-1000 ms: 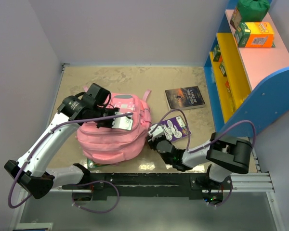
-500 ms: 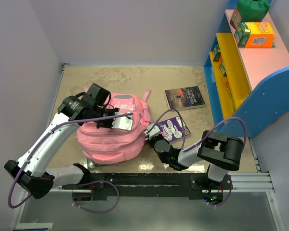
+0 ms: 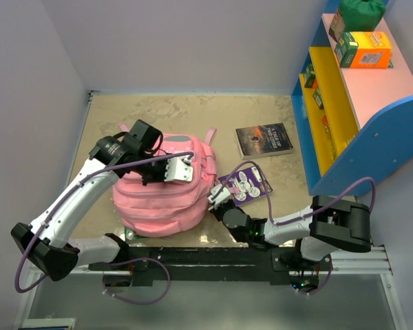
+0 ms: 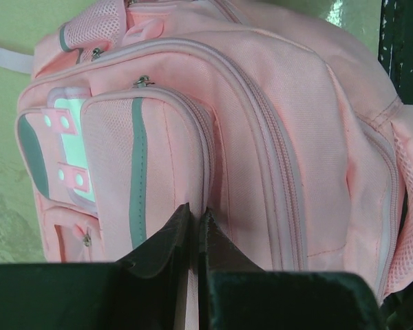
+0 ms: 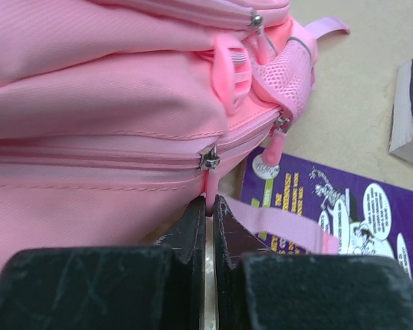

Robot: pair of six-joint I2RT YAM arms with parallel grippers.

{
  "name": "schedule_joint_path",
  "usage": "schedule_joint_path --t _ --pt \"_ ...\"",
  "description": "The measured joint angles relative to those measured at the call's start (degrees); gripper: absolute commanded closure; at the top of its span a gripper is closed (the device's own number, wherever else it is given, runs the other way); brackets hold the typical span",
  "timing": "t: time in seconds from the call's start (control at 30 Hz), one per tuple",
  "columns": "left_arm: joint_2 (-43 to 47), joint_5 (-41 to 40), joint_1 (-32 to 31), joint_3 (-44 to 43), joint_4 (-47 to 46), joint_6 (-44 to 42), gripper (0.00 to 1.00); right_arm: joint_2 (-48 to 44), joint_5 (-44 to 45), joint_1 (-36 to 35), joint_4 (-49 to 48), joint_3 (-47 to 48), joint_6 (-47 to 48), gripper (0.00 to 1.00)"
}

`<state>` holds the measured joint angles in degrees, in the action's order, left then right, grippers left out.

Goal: Pack the student bag
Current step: Unzip the student bag at the center of the board.

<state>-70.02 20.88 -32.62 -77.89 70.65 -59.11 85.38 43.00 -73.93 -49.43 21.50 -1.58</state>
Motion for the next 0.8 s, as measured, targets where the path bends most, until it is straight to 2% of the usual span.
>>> schedule_joint_path --t 0.5,0.8 --pt "-3.2 0.9 0.0 3.8 -8.4 12.7 1.00 -7.3 10.3 -16.1 19.1 5.1 -9.7 1.00" --pt "-6.2 2.2 0.0 4.1 -14.8 21.5 1.00 -5.0 10.3 -20.4 22.1 11.1 -13.3 1.00"
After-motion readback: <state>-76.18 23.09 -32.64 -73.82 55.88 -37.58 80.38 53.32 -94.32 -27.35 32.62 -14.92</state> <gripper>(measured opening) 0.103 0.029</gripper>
